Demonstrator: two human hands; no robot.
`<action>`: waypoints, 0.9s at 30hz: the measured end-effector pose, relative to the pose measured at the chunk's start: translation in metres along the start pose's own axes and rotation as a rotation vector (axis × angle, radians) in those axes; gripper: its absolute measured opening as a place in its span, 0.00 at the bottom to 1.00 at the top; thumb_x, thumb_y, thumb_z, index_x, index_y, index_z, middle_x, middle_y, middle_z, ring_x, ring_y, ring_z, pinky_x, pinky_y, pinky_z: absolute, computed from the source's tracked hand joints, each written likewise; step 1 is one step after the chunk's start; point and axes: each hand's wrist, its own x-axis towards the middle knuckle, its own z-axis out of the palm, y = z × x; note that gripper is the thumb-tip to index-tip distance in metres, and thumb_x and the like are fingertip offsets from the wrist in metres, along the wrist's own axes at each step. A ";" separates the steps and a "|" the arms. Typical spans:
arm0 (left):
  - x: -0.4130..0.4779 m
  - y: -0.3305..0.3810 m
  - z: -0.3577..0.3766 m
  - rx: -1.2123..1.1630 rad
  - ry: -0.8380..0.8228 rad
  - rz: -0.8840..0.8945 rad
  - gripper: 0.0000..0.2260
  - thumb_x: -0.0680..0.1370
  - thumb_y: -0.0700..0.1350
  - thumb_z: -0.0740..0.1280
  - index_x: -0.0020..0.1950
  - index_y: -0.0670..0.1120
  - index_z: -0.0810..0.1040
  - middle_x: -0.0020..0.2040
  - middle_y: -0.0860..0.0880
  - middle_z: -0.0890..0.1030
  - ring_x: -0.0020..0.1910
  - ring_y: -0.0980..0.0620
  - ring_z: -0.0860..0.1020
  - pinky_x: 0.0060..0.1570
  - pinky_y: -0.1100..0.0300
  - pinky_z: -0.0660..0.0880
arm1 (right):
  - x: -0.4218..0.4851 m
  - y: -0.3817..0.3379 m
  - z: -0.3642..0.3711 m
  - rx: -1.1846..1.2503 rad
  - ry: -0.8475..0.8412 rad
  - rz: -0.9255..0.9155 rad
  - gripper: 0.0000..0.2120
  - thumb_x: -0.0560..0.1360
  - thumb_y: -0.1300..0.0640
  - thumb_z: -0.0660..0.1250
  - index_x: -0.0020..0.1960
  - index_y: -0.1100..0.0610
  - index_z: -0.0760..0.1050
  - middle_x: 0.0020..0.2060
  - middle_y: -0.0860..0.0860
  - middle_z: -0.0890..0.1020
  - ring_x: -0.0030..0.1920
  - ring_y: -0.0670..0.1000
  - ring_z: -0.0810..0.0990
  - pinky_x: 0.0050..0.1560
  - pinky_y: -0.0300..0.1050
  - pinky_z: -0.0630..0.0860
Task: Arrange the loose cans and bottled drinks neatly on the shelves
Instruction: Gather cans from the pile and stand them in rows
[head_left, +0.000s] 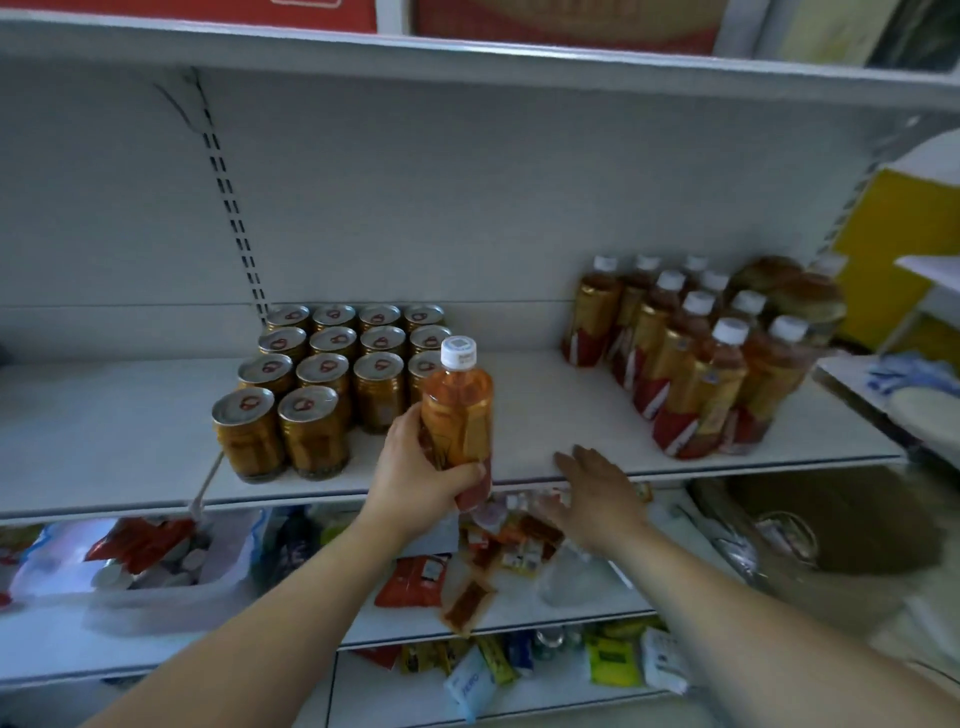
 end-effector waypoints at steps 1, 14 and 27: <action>0.000 0.008 0.017 -0.012 0.000 -0.004 0.31 0.58 0.49 0.79 0.57 0.56 0.69 0.54 0.53 0.77 0.51 0.56 0.76 0.56 0.53 0.74 | -0.004 0.016 0.000 -0.050 -0.019 -0.046 0.36 0.78 0.35 0.54 0.79 0.51 0.50 0.79 0.53 0.51 0.78 0.53 0.50 0.75 0.49 0.49; 0.002 0.051 0.134 -0.008 -0.008 -0.036 0.25 0.64 0.40 0.78 0.51 0.58 0.68 0.51 0.53 0.77 0.51 0.52 0.76 0.53 0.53 0.74 | -0.026 0.139 -0.012 -0.170 -0.079 -0.217 0.34 0.81 0.42 0.53 0.79 0.48 0.37 0.78 0.48 0.37 0.77 0.49 0.36 0.76 0.50 0.38; 0.051 0.047 0.173 0.027 -0.106 -0.024 0.28 0.65 0.46 0.76 0.60 0.56 0.67 0.51 0.58 0.76 0.50 0.57 0.75 0.49 0.62 0.73 | -0.019 0.188 -0.021 -0.106 0.149 -0.064 0.29 0.72 0.43 0.55 0.70 0.52 0.71 0.68 0.56 0.72 0.68 0.60 0.71 0.69 0.55 0.64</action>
